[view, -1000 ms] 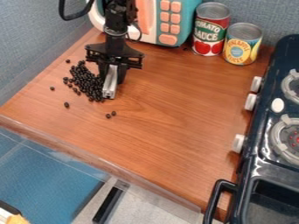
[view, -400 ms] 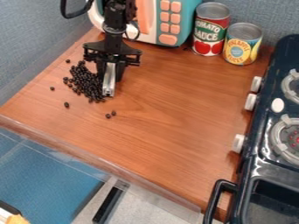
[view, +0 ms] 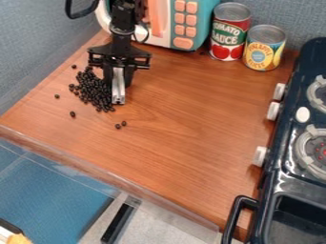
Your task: Sweep into pile
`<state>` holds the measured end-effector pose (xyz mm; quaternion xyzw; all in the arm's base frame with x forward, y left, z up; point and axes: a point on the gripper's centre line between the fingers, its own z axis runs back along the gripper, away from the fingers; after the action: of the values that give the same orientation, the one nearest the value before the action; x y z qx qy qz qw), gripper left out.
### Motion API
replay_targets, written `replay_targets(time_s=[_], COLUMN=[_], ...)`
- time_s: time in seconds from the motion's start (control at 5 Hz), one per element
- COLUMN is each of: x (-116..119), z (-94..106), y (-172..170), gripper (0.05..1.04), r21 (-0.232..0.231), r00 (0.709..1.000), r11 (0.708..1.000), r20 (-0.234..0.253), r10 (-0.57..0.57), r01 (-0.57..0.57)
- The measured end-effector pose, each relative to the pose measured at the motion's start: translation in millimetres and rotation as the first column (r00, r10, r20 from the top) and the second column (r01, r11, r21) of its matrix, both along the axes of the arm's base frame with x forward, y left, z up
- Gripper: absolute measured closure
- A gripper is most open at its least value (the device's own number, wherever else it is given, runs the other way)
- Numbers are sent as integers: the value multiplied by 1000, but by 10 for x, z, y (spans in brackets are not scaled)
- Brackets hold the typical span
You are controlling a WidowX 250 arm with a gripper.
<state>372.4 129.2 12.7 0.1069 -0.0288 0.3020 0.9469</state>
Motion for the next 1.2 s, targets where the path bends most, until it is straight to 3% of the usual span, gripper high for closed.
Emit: replay_targets(time_s=[0.2,0.4,0.6,0.8,1.2], x=[-52,-3,40,18,30], z=[6,189,338,256,94], y=[-122,-387,-669,-827,-1350], gripper=[698,698,698,698,698], r21=[-56,-118,-112,-111,-47], r00=[999,1000,996,994,982], r11=[998,993,990,988,982], r20=[-38,-10,49,52,45], r10=[22,-7,-76,-100,-182], r01=[-24,6,81,105,184])
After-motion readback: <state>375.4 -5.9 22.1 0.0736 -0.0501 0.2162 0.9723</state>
